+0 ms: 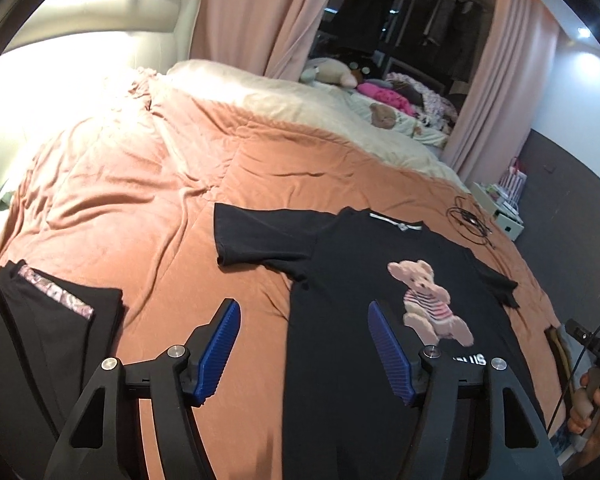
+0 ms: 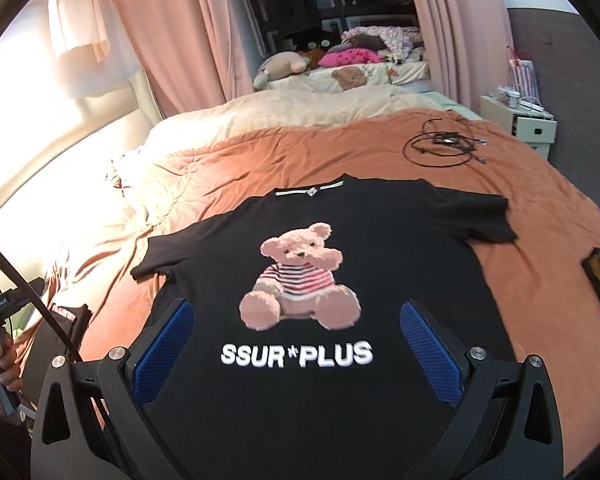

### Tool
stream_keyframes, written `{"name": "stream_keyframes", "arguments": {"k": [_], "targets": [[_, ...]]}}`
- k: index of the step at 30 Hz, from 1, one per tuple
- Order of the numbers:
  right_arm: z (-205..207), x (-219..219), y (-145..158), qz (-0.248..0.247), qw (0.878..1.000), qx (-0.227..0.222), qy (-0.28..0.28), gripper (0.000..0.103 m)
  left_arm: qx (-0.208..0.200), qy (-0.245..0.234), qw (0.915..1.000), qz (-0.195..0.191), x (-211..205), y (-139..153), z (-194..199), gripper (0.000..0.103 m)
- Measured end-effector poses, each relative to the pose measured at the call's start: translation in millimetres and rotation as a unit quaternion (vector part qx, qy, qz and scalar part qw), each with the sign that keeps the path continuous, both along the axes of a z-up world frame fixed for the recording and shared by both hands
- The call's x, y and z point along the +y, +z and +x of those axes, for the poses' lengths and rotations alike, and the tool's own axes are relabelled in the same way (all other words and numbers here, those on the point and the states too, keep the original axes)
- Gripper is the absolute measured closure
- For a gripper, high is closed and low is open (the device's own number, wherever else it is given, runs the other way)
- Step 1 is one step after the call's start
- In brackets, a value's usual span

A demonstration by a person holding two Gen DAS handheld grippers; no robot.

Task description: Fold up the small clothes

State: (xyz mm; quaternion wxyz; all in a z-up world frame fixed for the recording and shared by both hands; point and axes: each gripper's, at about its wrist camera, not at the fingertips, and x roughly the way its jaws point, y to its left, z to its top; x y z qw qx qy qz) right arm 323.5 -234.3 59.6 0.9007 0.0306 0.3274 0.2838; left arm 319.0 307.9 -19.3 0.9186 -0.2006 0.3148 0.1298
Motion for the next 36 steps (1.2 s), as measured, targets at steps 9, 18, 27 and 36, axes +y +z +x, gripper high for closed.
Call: {"name": "stream_keyframes", "arguments": {"k": [9,18,27,36], "targets": [[68,60,-2,-0.013,0.999,0.011,0.034,0.007,0.027,0.013,0.9972,-0.068,64,-27,72,0.039],[126,119,-22,-0.026,0.997,0.040,0.060,0.020,0.070,0.029,0.9913,-0.108,127,-81,140,0.039],[178,193,-59,-0.025,0.989,0.101,0.102,0.034,0.111,0.032,0.9828,-0.144,168,-150,183,0.039],[213,271,-93,-0.026,0.978,0.147,0.143,0.058,0.141,0.016,0.9807,-0.135,178,-178,220,0.062]]}}
